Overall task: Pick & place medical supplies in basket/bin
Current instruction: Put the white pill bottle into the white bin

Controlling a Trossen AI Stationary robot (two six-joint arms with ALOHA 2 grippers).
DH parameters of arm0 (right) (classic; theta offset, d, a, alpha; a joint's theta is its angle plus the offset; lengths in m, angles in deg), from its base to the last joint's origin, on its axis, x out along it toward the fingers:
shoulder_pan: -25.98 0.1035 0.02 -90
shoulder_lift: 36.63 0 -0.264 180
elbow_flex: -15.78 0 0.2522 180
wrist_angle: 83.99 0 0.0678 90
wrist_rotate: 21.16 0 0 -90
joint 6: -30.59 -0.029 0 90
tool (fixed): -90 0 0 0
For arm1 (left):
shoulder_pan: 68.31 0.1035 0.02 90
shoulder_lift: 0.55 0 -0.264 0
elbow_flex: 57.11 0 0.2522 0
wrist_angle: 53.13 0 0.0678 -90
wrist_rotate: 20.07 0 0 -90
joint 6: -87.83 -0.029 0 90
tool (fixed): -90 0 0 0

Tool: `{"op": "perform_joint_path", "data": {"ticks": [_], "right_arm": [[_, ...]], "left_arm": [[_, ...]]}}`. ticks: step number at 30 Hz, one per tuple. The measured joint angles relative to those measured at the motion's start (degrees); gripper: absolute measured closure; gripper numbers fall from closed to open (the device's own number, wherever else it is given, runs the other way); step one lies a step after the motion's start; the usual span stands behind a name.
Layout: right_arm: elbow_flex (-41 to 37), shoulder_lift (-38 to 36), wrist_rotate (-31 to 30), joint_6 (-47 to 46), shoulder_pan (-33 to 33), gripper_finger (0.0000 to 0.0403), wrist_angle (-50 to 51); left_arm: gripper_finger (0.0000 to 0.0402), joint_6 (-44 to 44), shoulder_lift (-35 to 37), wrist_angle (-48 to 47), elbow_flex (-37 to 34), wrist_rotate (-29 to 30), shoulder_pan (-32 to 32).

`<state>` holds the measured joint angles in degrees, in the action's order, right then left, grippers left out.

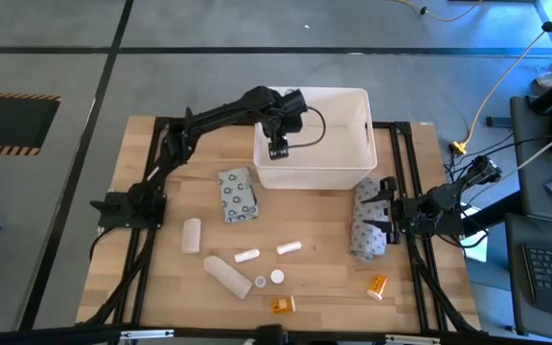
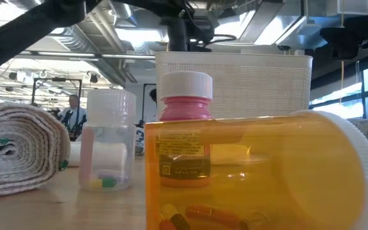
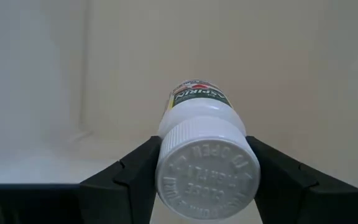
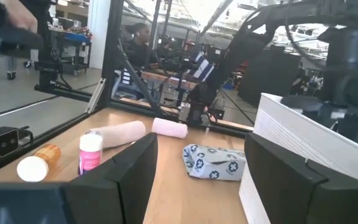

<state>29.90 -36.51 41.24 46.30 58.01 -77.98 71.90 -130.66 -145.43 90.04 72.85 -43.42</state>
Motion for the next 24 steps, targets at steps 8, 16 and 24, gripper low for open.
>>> {"op": "perform_joint_path", "data": {"ticks": [8, 16, 24], "right_arm": [[0.00, 0.00, 0.00, 0.00, 0.00, 0.0160, 0.02], [0.02, 0.00, 0.00, 0.00, 0.00, 0.0160, 0.15], [0.00, 0.00, 0.00, 0.00, 0.00, 0.0160, 0.37]], "left_arm": [[0.0194, -0.85, -1.59, -0.29, 0.31, -0.59, -0.84], [0.0193, -1.27, -1.74, -1.37, 1.39, 0.40, -0.84], [0.0192, -2.25, -0.39, 0.42, 1.29, 0.28, -0.60]]}}
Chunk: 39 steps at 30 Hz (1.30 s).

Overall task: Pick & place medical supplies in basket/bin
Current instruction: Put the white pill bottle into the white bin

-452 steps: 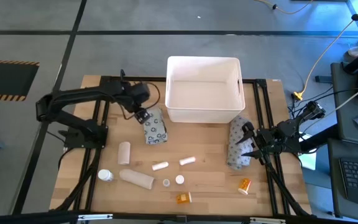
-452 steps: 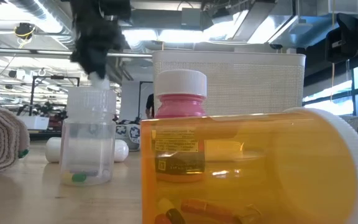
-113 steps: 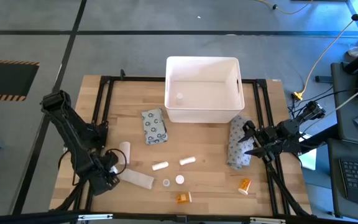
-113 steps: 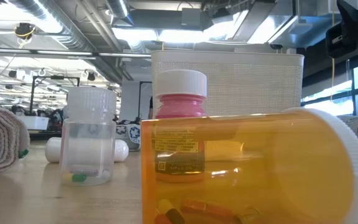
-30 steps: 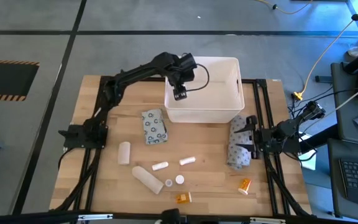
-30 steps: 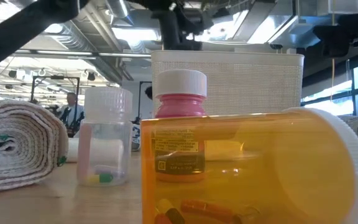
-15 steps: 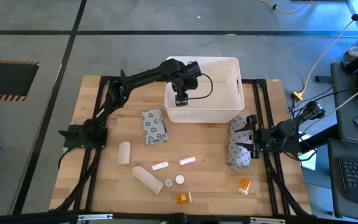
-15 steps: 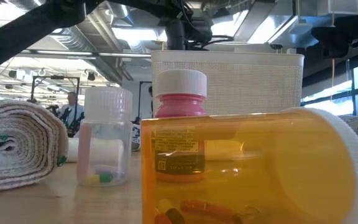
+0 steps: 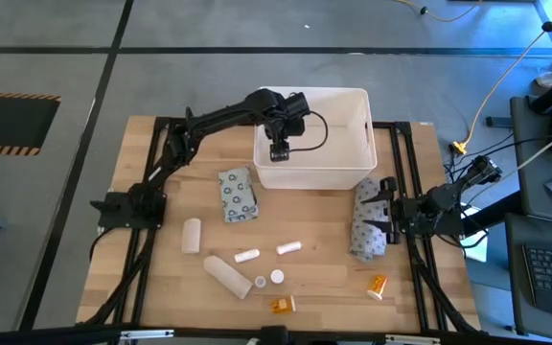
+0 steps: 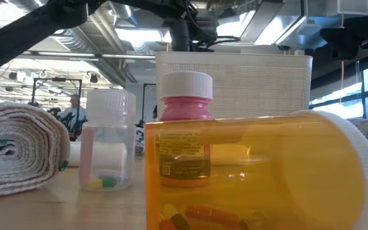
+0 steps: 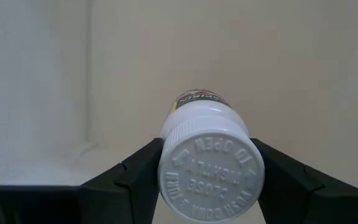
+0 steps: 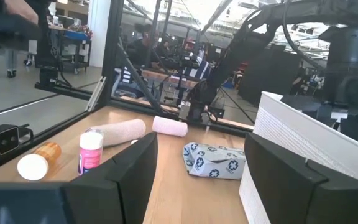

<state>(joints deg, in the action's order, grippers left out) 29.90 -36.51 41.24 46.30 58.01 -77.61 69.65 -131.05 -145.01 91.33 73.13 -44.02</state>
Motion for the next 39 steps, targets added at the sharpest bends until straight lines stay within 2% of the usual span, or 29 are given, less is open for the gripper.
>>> {"op": "perform_joint_path", "data": {"ticks": [7, 11, 13, 18, 22, 28, 39], "right_arm": [[0.01, 0.02, 0.00, 0.02, 0.00, 0.0160, 0.03], [0.00, 0.02, 0.00, 0.00, 0.02, 0.0160, 0.02], [0.01, 0.02, 0.00, 0.02, 0.00, 0.0160, 0.04], [0.00, 0.02, 0.00, 0.02, 0.00, 0.0160, 0.04], [0.01, 0.01, 0.00, 0.02, 0.00, 0.0160, 0.02], [0.01, 0.00, 0.00, 0.02, 0.00, 0.0160, 0.04], [0.00, 0.00, 0.00, -0.15, 0.00, 0.0160, 0.02]], "left_arm": [[0.0192, -0.02, 0.56, 5.92, 0.13, 2.38, 1.11], [0.0192, 0.10, 0.55, 7.22, 0.13, 11.01, 2.00], [0.0192, 0.14, 0.36, 6.99, 0.17, 13.23, 2.75], [0.0192, 2.02, 0.26, 6.59, -2.06, 7.08, 4.79], [0.0192, 2.50, 0.24, 6.47, -2.34, 7.87, 5.43], [0.0192, 2.65, 0.02, 5.87, -2.34, 5.86, 5.64], [0.0192, 3.81, -4.58, 1.94, -2.32, 4.24, 6.45]]}}
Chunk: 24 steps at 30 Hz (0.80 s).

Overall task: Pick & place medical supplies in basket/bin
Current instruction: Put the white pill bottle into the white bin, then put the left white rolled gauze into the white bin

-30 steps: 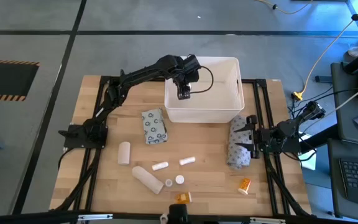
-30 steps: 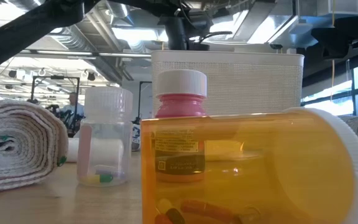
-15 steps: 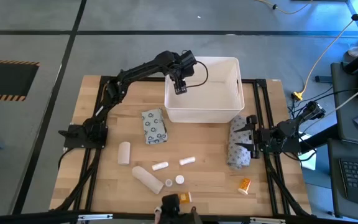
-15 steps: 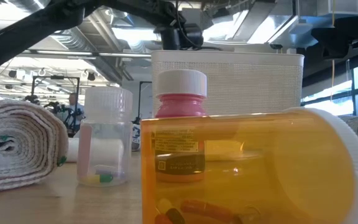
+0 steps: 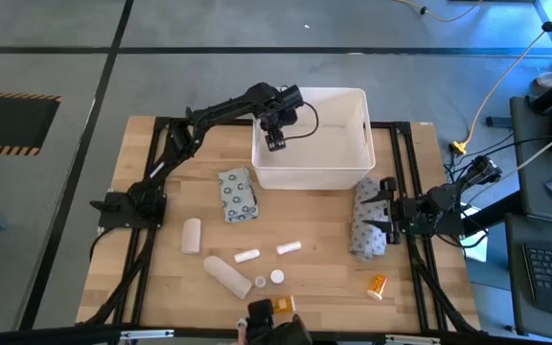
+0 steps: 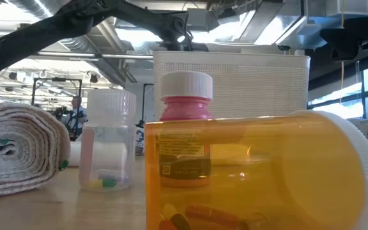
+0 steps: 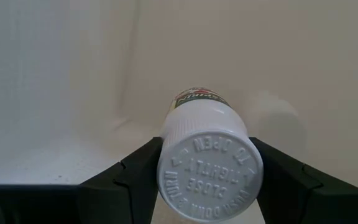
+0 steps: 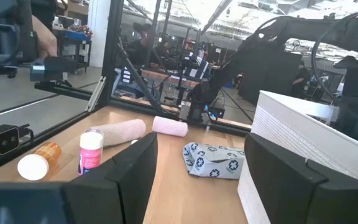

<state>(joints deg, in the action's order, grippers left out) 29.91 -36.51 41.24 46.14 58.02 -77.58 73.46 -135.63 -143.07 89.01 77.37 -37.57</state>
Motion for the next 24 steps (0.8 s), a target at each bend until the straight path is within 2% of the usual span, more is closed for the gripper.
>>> {"op": "perform_joint_path", "data": {"ticks": [11, 24], "right_arm": [[0.00, 0.02, 0.00, 0.00, 0.00, 0.0160, 0.00], [0.01, 0.02, 0.00, 0.00, 0.01, 0.0160, 0.00]], "left_arm": [[0.0190, -1.14, -0.88, -0.93, 0.00, 0.44, -0.34], [0.0142, -2.34, -0.11, -1.77, 2.51, 0.42, -0.79]]}}
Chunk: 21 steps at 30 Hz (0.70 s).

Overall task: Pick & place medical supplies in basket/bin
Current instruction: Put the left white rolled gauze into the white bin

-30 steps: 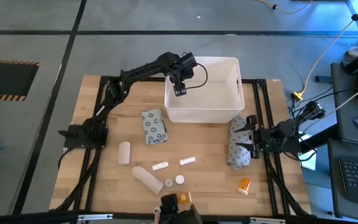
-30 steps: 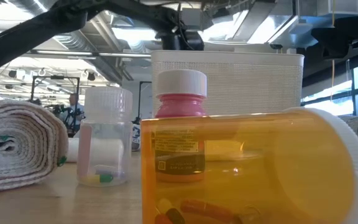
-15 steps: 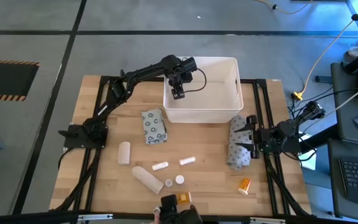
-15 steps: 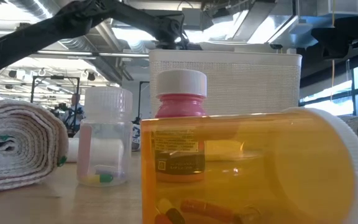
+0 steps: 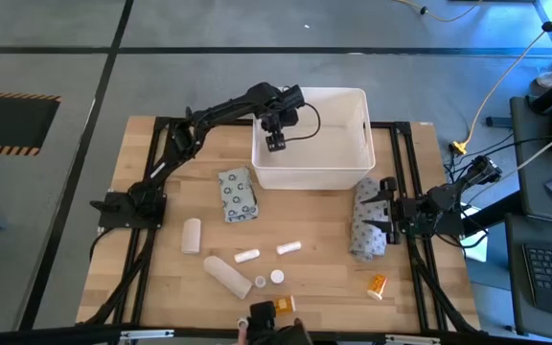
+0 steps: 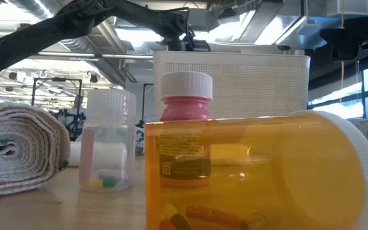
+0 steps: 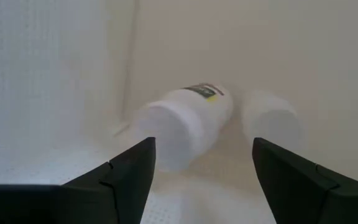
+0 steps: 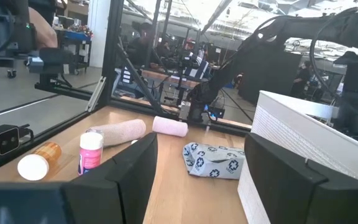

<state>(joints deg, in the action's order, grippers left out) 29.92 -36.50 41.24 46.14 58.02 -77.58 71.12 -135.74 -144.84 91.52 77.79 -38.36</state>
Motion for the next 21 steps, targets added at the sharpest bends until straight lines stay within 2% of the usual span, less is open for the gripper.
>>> {"op": "perform_joint_path", "data": {"ticks": [7, 21], "right_arm": [[-0.02, 0.01, 0.00, 0.00, -0.01, 0.0160, -0.03], [0.00, 0.00, 0.00, -0.18, 0.01, 0.0160, 0.00]], "left_arm": [[0.0148, -0.02, 3.80, -0.14, 0.09, 1.41, -0.66], [0.0165, 0.69, 21.72, 4.75, 0.11, 0.67, -8.95]]}}
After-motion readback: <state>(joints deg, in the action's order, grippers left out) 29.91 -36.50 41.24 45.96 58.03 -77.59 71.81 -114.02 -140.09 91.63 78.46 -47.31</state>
